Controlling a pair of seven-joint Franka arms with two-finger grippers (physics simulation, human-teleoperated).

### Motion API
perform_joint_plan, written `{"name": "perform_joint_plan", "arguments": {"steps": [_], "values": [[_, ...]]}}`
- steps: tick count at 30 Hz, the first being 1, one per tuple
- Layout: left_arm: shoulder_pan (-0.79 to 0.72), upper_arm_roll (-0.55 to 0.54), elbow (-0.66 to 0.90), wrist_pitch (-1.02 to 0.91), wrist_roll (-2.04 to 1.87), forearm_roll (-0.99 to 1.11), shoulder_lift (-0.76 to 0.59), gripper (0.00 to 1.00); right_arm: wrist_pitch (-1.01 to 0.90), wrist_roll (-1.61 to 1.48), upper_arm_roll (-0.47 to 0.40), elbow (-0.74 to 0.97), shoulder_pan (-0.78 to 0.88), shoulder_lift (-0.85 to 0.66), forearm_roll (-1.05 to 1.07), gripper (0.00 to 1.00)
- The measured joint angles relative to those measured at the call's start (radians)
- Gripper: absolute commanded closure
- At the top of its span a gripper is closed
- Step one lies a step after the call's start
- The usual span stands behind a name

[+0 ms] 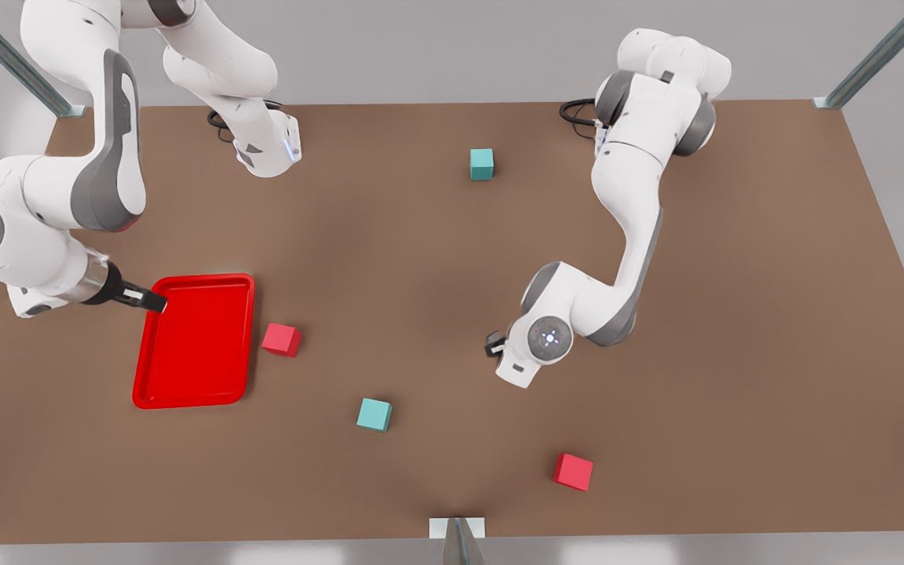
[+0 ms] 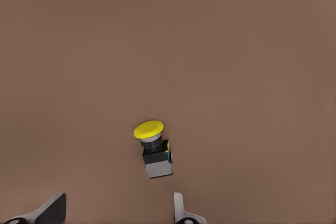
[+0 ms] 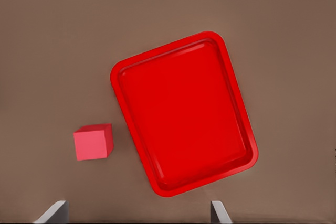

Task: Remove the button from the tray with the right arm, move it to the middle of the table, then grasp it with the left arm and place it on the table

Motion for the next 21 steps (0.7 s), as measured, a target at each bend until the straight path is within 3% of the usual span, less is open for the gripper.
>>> {"name": "perform_joint_plan", "arguments": {"steps": [12,21], "values": [[-0.036,-0.001,-0.013,0.136,-0.155,-0.008,0.105,0.01,-0.071,-0.141,-0.003,0.023,-0.007,0.119,-0.009,0.0],[-0.065,-0.001,-0.133,0.183,-0.191,0.027,0.063,0.01,-0.091,-0.184,0.0,0.024,0.001,0.126,-0.015,0.0]]}}
